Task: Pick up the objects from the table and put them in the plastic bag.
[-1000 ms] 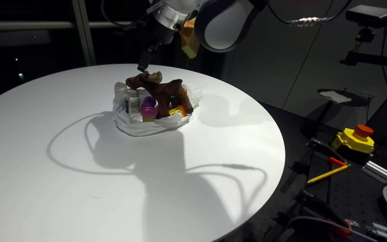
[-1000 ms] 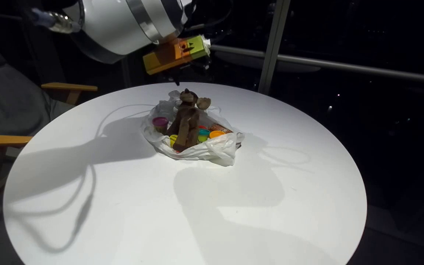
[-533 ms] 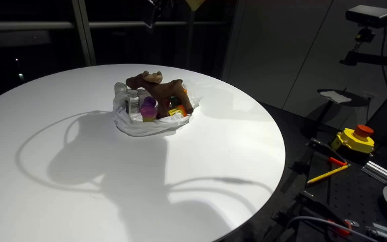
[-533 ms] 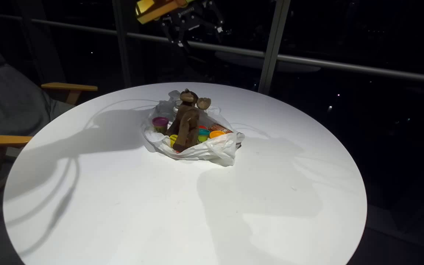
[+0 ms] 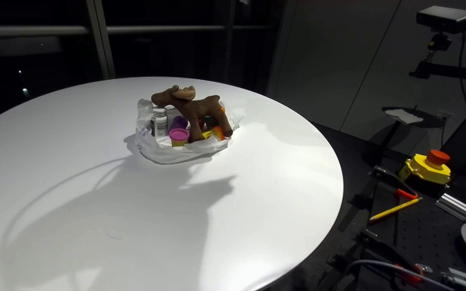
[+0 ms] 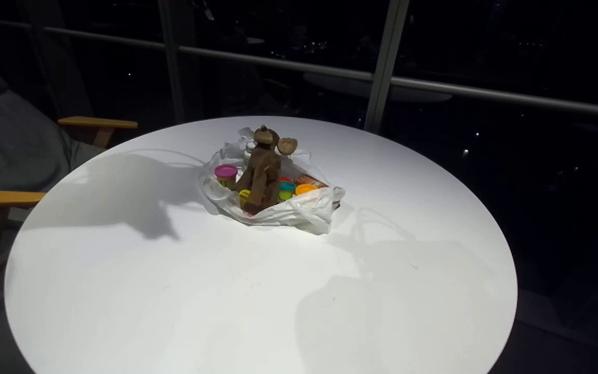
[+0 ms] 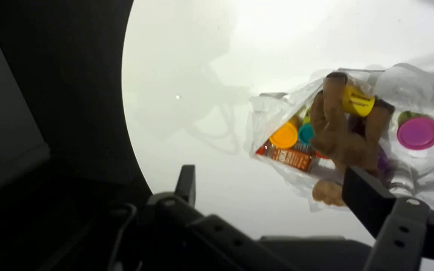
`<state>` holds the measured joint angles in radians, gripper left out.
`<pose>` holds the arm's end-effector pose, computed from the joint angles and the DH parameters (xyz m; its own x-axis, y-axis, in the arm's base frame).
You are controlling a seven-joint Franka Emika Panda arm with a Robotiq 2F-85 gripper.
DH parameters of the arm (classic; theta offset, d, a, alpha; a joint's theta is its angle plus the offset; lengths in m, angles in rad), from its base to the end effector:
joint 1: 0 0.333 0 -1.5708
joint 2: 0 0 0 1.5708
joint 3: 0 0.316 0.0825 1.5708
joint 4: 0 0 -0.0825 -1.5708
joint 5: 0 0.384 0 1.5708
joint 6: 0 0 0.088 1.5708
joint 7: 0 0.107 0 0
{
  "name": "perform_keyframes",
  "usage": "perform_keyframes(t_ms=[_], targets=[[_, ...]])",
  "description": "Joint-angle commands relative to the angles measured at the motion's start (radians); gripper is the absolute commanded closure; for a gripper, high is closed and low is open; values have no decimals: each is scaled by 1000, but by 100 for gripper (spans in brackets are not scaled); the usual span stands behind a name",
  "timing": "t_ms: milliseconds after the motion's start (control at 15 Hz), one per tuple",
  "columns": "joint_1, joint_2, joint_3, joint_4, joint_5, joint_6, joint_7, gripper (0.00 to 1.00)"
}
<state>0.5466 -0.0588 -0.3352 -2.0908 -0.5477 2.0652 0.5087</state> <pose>0.5339 0.0845 0.4568 0.9808 0.0026 0.1948 -0.0781 -0.9108 0.4054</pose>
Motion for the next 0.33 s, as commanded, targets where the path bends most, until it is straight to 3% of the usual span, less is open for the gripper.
perform_keyframes(t_ms=[0, 133, 267], targets=[[-215, -46, 218, -14, 51, -47, -4, 0], [-269, -127, 273, -44, 92, -93, -9, 0], [-282, -155, 281, -66, 97, -94, -10, 0]])
